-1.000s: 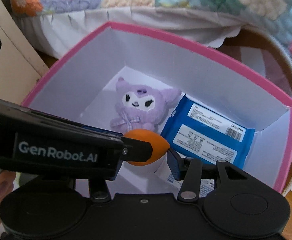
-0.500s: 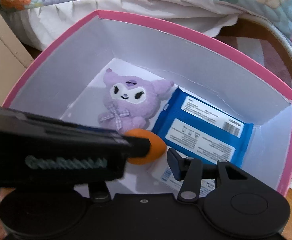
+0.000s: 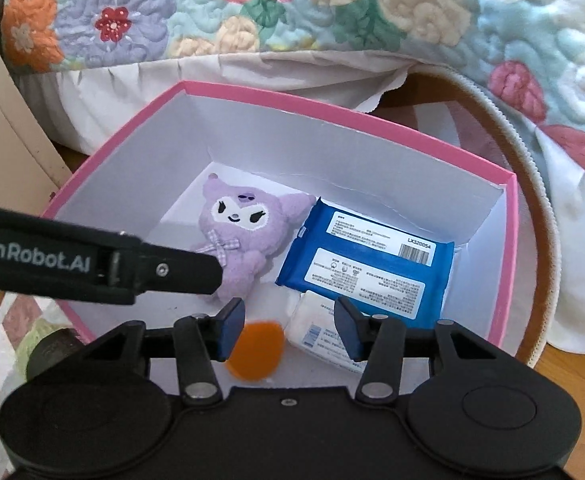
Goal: Organize objects
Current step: 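Withdraw the right tool and move it toward the beige foundation bottle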
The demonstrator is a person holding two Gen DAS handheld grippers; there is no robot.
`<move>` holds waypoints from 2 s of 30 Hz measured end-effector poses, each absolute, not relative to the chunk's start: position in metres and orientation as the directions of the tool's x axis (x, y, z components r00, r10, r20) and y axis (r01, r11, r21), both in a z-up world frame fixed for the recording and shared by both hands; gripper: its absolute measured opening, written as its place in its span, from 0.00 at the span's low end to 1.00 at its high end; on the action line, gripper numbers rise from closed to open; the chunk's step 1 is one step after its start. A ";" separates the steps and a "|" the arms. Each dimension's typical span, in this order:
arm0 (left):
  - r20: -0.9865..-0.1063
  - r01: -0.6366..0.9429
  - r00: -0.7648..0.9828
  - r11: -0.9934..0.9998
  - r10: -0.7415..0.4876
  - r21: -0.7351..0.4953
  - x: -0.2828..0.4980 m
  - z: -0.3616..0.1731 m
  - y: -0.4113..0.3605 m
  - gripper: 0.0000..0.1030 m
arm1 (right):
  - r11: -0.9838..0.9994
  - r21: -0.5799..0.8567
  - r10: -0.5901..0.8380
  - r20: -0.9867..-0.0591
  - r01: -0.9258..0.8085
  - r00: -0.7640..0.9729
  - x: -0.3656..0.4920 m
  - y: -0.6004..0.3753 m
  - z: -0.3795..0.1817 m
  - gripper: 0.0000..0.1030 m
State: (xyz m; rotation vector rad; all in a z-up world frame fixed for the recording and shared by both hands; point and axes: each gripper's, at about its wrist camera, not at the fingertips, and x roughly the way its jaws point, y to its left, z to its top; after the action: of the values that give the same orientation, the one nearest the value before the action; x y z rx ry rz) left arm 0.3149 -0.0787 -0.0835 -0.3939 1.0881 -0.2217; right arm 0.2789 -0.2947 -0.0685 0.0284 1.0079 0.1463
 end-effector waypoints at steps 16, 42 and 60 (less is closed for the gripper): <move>-0.854 0.205 0.460 0.964 -0.245 -0.167 0.217 0.036 -0.081 0.58 | 0.981 0.163 0.191 -0.803 -0.100 0.564 0.178 -0.296 0.028 0.59; -0.839 0.271 0.398 0.922 -0.370 -0.278 0.089 0.051 -0.044 0.74 | 0.946 0.166 0.290 -0.815 -0.277 0.501 0.045 -0.234 0.083 0.78; -0.846 0.260 0.407 0.931 -0.345 -0.255 0.098 -0.050 -0.074 0.84 | 0.979 0.106 0.188 -0.798 -0.173 0.573 0.038 -0.254 -0.037 0.80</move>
State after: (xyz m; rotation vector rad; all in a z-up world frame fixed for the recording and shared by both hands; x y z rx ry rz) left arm 0.0985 -0.0739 -0.0495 -0.0872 1.0873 -0.3821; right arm 0.0378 -0.2535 -0.0366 0.0170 0.9373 0.2116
